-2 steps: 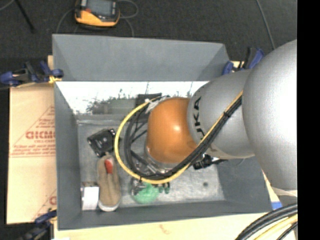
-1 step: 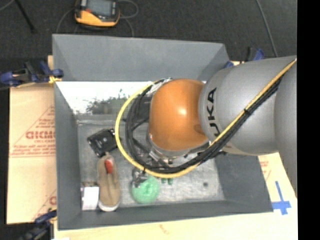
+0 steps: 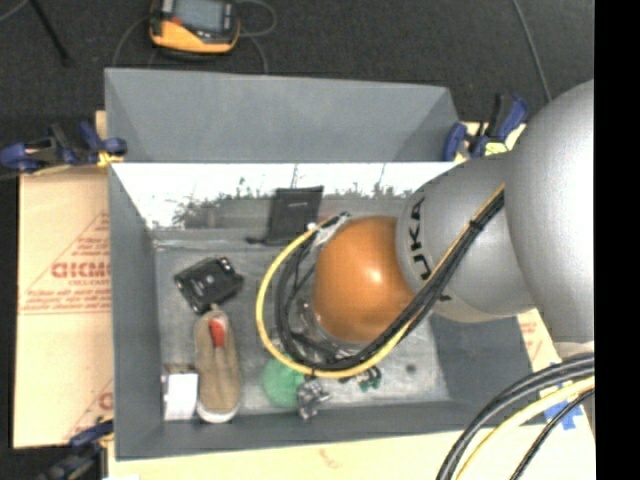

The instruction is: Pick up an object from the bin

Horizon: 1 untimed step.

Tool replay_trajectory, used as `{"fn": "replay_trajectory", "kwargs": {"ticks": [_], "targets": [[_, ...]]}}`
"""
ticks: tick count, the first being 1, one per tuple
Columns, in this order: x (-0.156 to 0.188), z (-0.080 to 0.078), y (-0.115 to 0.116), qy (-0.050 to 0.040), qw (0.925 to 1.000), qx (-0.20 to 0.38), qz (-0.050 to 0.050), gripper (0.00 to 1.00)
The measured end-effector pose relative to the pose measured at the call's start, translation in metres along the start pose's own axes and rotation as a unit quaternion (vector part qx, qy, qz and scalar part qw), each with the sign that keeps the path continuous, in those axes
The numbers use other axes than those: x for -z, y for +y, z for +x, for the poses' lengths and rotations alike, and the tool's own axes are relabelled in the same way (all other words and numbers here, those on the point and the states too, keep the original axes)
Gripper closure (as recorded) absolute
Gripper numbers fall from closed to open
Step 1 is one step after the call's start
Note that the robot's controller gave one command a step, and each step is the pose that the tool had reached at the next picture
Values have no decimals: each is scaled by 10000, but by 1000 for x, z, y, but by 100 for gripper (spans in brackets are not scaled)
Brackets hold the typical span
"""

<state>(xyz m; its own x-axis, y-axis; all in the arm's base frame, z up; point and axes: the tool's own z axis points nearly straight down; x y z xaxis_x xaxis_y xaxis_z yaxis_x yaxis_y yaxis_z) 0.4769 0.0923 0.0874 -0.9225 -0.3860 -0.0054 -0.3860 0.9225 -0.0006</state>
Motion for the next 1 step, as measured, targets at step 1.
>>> {"fn": "replay_trajectory", "kwargs": {"ticks": [1], "targets": [[3,0,0,-8,10000,-25,-2,100]]}}
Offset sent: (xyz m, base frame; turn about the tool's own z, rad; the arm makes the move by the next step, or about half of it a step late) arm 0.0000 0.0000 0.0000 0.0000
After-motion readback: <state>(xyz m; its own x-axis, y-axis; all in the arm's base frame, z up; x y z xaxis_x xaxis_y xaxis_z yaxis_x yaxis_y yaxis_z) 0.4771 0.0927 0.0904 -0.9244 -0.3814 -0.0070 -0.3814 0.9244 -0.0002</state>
